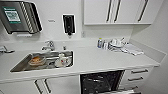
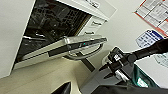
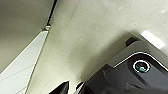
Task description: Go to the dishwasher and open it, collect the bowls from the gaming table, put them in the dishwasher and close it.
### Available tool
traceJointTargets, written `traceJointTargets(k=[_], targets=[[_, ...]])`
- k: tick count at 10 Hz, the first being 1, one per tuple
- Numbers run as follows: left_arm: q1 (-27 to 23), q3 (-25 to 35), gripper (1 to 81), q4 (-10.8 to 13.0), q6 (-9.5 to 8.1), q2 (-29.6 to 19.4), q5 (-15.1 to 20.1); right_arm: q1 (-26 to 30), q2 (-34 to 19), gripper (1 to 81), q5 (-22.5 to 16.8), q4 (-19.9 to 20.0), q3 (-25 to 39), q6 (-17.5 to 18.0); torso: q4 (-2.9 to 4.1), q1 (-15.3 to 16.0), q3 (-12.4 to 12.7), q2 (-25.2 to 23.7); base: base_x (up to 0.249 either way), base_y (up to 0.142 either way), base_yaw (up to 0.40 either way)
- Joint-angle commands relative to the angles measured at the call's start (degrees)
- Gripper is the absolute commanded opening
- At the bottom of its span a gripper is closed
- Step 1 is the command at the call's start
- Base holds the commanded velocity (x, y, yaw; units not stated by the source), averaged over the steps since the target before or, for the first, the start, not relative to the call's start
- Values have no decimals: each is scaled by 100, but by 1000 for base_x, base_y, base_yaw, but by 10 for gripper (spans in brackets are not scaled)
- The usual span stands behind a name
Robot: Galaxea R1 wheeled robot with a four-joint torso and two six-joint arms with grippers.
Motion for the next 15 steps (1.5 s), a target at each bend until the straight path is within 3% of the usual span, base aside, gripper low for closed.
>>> traceJointTargets(k=[1,4,7,8,10,11,14,15], targets=[[-330,140,811,136,16,-247,122,484,-117,811,5,-115,14,-47,0,0,0,0,-91,0,0],[-189,-298,811,92,8,69,131,353,-109,811,23,-160,-127,-73,0,-7,2,-2,0,0,0],[145,-1047,811,39,8,290,131,125,-3,811,23,-775,-638,-100,0,-7,2,-2,0,0,0],[241,-1372,811,-49,-98,404,131,36,32,811,32,-1197,-752,-179,0,-7,2,-2,0,0,0],[592,-2242,811,-119,-564,799,131,-340,146,811,93,-2032,-972,-399,0,-7,2,-2,0,0,0],[785,-2816,811,-120,-773,1138,122,-560,294,811,405,-2379,-1354,-442,0,-7,2,-2,0,0,0],[1164,-4533,811,-110,-1179,2414,113,-1255,1032,811,769,-3576,-2559,-600,0,-7,2,-2,0,0,0],[1226,-4861,811,-119,-1205,2733,131,-1465,1253,811,998,-3931,-2931,-636,0,-7,2,-2,0,0,0]])
